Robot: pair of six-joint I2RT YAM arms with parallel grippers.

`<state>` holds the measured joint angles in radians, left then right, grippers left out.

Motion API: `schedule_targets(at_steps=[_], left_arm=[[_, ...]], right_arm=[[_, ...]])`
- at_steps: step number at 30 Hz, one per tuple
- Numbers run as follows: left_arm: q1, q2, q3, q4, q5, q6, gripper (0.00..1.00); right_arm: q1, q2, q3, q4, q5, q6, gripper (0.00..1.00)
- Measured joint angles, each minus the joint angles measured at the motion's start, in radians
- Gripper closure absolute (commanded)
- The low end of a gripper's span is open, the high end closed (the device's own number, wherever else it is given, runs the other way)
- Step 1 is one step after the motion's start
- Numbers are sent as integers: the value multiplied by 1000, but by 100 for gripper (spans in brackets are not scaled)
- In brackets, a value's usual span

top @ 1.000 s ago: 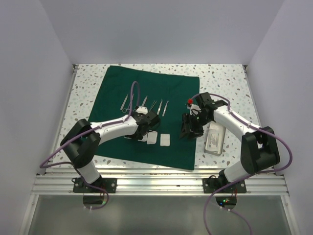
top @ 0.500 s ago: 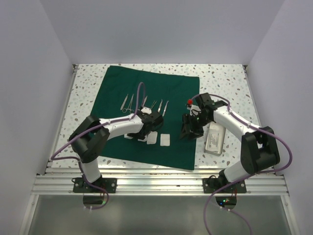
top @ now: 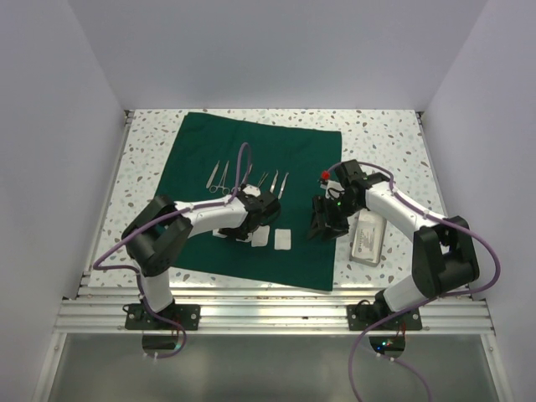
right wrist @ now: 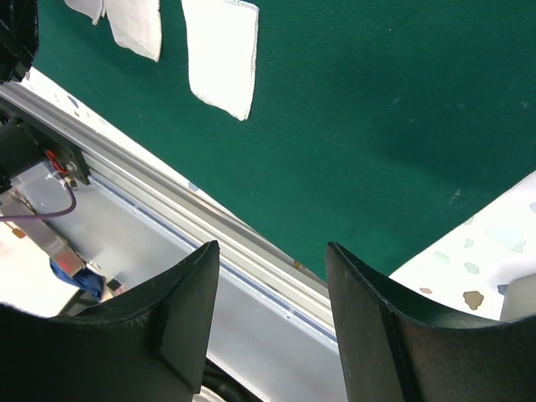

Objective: Prepare the surgical pack

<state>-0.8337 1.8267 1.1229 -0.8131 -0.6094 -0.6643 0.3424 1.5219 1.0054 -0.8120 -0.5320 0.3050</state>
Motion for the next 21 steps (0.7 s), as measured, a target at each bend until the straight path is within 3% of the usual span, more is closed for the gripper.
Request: schedule_targets(at_steps=[21], left_arm=[[1,9,-12,23,-36,14,66]], right_arm=[[0,0,-6,0,-1,-5,43]])
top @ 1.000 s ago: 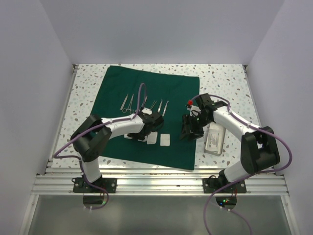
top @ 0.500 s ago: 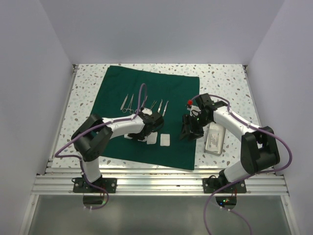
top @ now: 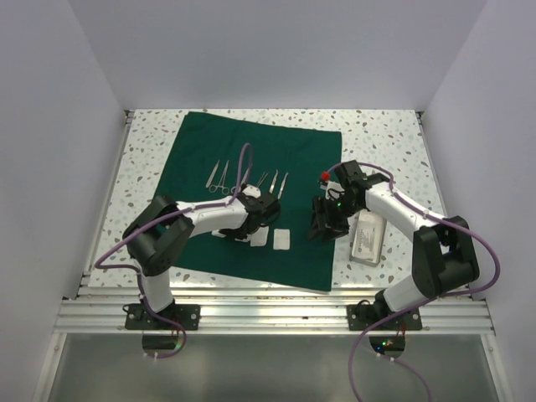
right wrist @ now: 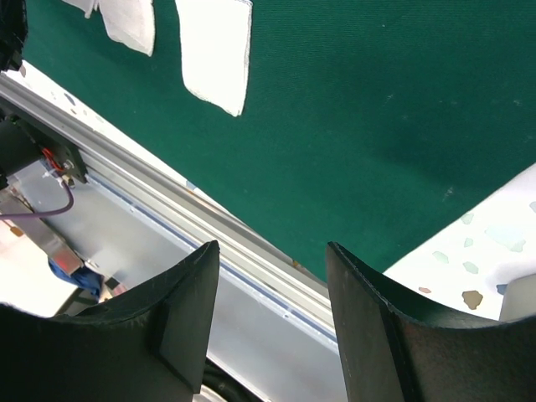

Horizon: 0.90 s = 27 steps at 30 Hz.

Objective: Prepare the surgical pack

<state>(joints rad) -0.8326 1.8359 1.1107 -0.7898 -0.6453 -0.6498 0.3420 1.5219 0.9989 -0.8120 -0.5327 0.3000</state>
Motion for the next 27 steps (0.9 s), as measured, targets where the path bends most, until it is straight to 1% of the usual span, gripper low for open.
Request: schedule_targets(at_steps=[10,13,16,17,18,19,20,27], left_arm=[[9,-2,-18,27,-13,27,77],[9,-2,-18,32,-11,35,82],[12,-2,-19,34,-8,42,87],[14,-2,-21,35,-6,43,91],[14,-2,-21,35,-6,44,93],[14,-2,-22,35,-6,45,99],[14,-2,-23,35,-5,45,100],[24,-16,-14,16,14,61,100]], right_arm=[[0,0,0,0,0,-6,42],[0,0,0,0,0,-6,42],[0,0,0,-1,0,-6,42],[0,0,0,-1,0,-6,42],[0,0,0,-1,0,-6,42],[0,0,0,-1,0,-6,42],[0,0,0,-1,0,-6,42],[0,0,0,-2,0,-6,42]])
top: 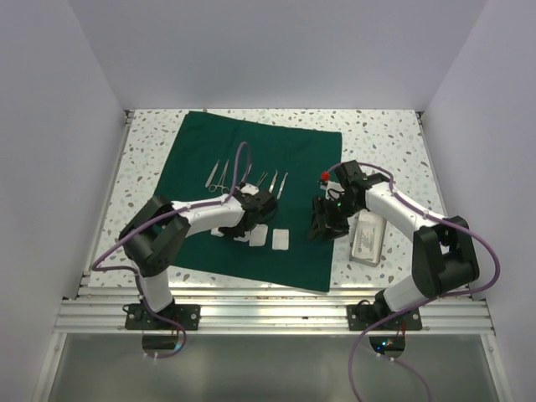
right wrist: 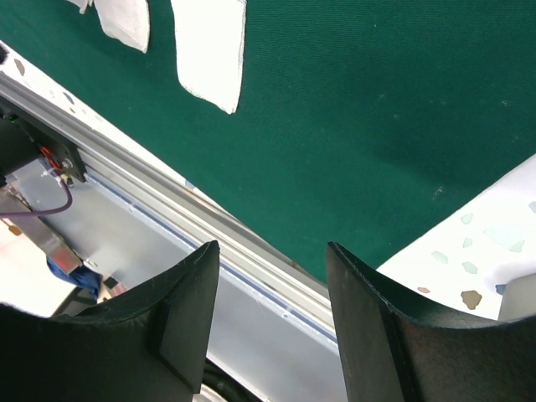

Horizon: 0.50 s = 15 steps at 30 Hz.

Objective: Prepare the surgical pack

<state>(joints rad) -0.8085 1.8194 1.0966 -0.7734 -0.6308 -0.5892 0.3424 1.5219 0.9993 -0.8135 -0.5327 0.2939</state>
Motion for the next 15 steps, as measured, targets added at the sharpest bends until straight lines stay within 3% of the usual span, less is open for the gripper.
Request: schedule_targets(at_steps=[8,15], left_arm=[[64,-158,155,-58,177,34,100],[175,-345,205,-34,481,43,100]], right_arm=[[0,13,50,-8,-4,1,40],[0,15,93,41,-129,19,26]])
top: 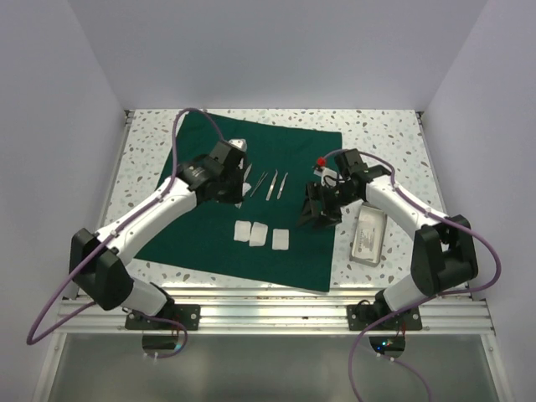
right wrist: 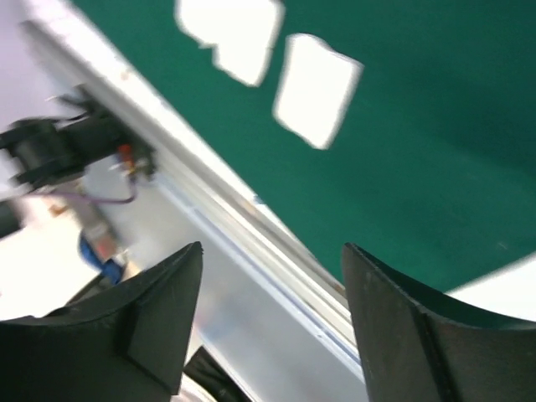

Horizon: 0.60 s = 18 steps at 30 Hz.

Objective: Prepare the surgical pack

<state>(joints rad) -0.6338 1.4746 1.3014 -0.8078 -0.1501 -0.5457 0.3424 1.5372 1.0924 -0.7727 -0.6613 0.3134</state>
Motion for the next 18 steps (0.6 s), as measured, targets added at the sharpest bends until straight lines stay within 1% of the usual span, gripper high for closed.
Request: schedule_targets(at_steps=[6,9,14,17,18], left_arm=[[4,-65,-2,77,291,6,100],[4,-102,-10,108,375,8,100],[-4,-167,-30,132,398,8,100],[-32,-177,-31,140,360,18,100],[-59,-177,-31,143,326,28,100]], right_arm=[[0,-11,26,130,-203,42,23],[1,-38,48,201,-247,103,25],[11,-53,145,185,-141,301,25],[27,-89,146,153,-54,435,25],[42,-100,150,132,-14,477,25]])
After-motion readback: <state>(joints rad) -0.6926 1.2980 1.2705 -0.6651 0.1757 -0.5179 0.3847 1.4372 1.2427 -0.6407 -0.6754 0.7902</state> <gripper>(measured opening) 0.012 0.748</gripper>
